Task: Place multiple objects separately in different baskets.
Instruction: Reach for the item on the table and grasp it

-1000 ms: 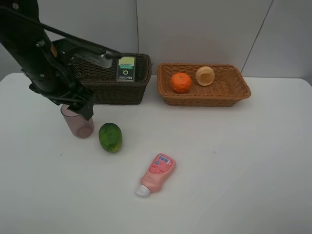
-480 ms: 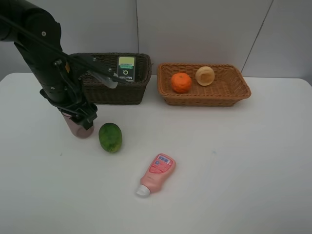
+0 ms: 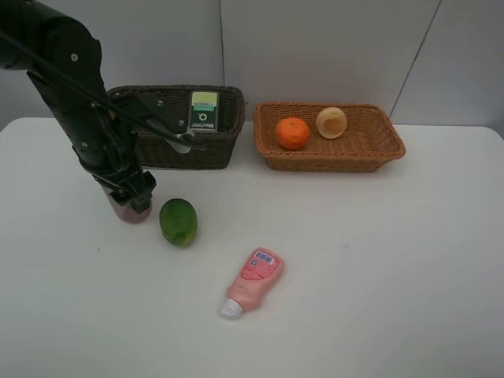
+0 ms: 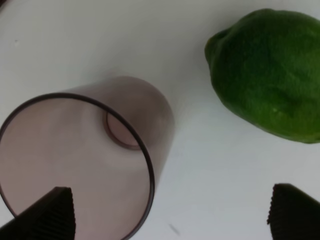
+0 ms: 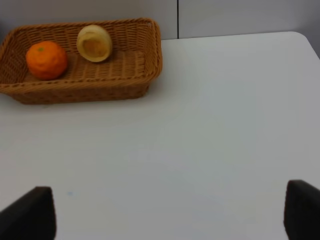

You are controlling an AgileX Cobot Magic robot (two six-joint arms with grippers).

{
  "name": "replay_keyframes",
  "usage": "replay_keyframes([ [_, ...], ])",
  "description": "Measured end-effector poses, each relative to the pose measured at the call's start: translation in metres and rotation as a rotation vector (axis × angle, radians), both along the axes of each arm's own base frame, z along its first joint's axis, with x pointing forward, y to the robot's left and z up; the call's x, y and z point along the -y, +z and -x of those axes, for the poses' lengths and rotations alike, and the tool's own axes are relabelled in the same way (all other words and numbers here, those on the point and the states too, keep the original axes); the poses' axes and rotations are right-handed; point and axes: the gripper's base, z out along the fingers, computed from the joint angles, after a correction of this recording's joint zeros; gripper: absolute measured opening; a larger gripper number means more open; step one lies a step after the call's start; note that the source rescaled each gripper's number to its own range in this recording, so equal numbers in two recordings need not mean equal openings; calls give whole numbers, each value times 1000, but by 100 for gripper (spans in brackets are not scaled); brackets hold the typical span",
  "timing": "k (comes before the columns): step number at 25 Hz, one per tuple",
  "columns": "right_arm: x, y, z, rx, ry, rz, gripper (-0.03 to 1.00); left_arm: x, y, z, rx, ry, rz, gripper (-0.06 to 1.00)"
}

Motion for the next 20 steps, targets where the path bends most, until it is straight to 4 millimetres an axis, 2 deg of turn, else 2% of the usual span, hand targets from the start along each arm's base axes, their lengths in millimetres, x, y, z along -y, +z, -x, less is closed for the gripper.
replay_keyframes([
  [5,0,0,0,0,0,0,97,1,0,-1,7,-77,-8,100],
  [20,0,0,0,0,0,0,97,4,-37,-6,-85,-99,-46,100],
])
